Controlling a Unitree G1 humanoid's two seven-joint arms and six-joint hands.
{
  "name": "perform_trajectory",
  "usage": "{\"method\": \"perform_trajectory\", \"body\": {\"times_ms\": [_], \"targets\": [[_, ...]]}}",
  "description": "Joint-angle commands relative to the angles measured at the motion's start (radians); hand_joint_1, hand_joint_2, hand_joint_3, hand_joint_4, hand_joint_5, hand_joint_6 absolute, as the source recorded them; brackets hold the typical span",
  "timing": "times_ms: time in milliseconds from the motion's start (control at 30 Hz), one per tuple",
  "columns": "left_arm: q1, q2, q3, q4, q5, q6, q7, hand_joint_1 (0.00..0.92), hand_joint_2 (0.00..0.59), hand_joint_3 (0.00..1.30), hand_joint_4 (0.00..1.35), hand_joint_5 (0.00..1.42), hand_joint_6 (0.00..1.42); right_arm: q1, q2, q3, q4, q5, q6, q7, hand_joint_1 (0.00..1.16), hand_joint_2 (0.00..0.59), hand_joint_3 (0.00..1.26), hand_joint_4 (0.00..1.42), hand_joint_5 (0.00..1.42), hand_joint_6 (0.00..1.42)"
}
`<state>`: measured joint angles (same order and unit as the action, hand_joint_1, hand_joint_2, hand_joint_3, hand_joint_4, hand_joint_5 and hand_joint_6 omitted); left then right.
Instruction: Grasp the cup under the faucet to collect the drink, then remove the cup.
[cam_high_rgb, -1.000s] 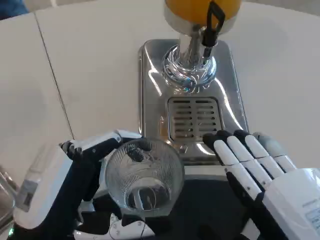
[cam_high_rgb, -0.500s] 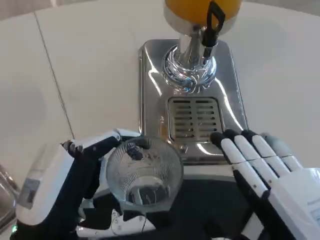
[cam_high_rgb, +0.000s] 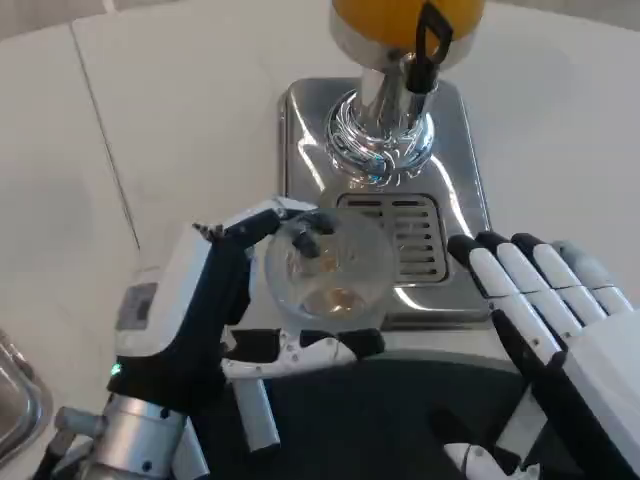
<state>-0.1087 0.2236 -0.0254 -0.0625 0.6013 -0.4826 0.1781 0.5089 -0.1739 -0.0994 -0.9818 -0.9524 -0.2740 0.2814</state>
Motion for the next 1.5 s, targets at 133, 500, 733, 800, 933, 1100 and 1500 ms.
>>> {"method": "perform_trajectory", "body": {"times_ms": [133, 500, 733, 800, 933, 1100, 1500], "targets": [[-0.111, -0.045, -0.069, 0.102, 0.031, 0.033, 0.071, 0.604, 0.000, 1.16, 1.13, 1.42, 1.42, -0.025, -0.007, 0.016, 0.023, -0.019, 0.017, 0.019, 0.24, 0.419, 0.00, 0.00, 0.00, 0.00], [-0.312, -0.085, -0.136, 0.297, 0.074, 0.103, 0.164, 0.604, 0.000, 1.16, 1.12, 1.42, 1.42, -0.045, -0.014, 0.024, 0.035, -0.020, 0.038, 0.029, 0.24, 0.419, 0.00, 0.00, 0.00, 0.00], [-0.441, -0.099, -0.180, 0.480, 0.068, 0.119, 0.199, 0.607, 0.000, 1.16, 1.11, 1.42, 1.42, -0.056, -0.021, 0.019, 0.030, -0.016, 0.062, 0.040, 0.24, 0.419, 0.00, 0.00, 0.00, 0.00], [-0.471, -0.099, -0.192, 0.523, 0.070, 0.120, 0.211, 0.608, 0.000, 1.16, 1.11, 1.42, 1.42, -0.057, -0.024, 0.017, 0.031, -0.014, 0.067, 0.040, 0.24, 0.419, 0.00, 0.00, 0.00, 0.00], [-0.523, -0.109, -0.221, 0.601, 0.084, 0.135, 0.253, 0.610, 0.000, 1.16, 1.11, 1.42, 1.42, -0.065, -0.033, 0.014, 0.039, -0.009, 0.076, 0.041, 0.24, 0.419, 0.00, 0.00, 0.00, 0.00], [-0.569, -0.116, -0.237, 0.666, 0.084, 0.163, 0.316, 0.610, 0.000, 1.16, 1.11, 1.42, 1.42, -0.081, -0.035, 0.027, 0.044, -0.013, 0.086, 0.045, 0.24, 0.419, 0.00, 0.00, 0.00, 0.00], [-0.629, -0.132, -0.269, 0.793, 0.082, 0.220, 0.411, 0.617, 0.000, 1.13, 1.09, 1.41, 1.42, -0.085, -0.035, 0.028, 0.033, -0.018, 0.095, 0.045, 0.24, 0.420, 0.00, 0.00, 0.00, 0.00]]}}
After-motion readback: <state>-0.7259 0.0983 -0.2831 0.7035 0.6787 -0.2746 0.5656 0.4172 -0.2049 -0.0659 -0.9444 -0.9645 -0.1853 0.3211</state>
